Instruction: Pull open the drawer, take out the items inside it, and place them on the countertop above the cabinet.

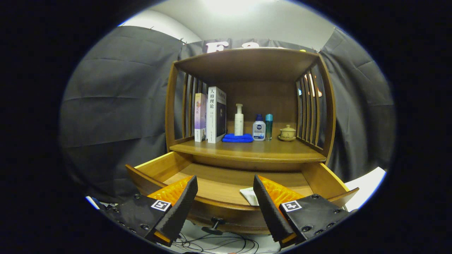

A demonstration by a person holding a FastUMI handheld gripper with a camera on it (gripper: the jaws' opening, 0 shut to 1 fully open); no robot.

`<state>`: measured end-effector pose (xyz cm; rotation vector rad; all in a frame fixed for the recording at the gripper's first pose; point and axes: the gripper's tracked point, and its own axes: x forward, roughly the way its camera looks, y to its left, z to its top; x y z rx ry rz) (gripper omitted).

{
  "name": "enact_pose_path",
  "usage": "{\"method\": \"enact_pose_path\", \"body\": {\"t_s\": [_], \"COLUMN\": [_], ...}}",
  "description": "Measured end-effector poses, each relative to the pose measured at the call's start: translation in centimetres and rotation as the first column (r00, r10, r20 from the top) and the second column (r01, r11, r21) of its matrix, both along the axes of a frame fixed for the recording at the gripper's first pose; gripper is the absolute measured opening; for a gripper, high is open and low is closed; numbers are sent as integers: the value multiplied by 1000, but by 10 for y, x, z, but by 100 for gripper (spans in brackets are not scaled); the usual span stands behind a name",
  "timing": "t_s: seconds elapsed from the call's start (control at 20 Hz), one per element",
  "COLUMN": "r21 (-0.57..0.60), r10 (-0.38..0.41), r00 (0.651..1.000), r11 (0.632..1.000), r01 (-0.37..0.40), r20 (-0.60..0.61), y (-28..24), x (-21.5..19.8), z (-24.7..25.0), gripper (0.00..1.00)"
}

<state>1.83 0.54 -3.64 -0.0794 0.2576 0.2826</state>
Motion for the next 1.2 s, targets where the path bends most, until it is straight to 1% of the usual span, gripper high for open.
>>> {"method": "enact_pose_path", "body": {"t_s": [0.2, 0.3, 0.4, 0.5, 0.65, 0.8, 0.85, 1.0, 1.2], "r21": [-54, -42, -35, -77, -100, -123, -133, -163, -180], "r10": [-36, -34, -33, -45, -42, -35, -27, -1, -3], "r00": [999, 995, 985, 975, 952, 918, 902, 833, 767], "r11": [998, 999, 999, 997, 995, 992, 991, 981, 972], "r01": [34, 30, 27, 29, 12, -15, -34, -107, -148], "r20": [-36, -98, -167, -218, -304, -394, -432, -553, -642], "y": [-19, -21, -23, -31, -32, -33, -32, -31, -33], "x": [39, 55, 71, 88, 103, 111, 111, 105, 98], "z": [12, 8, 2, -7, -25, -46, -55, -79, -98], "gripper": [98, 98, 98, 98, 98, 98, 98, 98, 98]}}
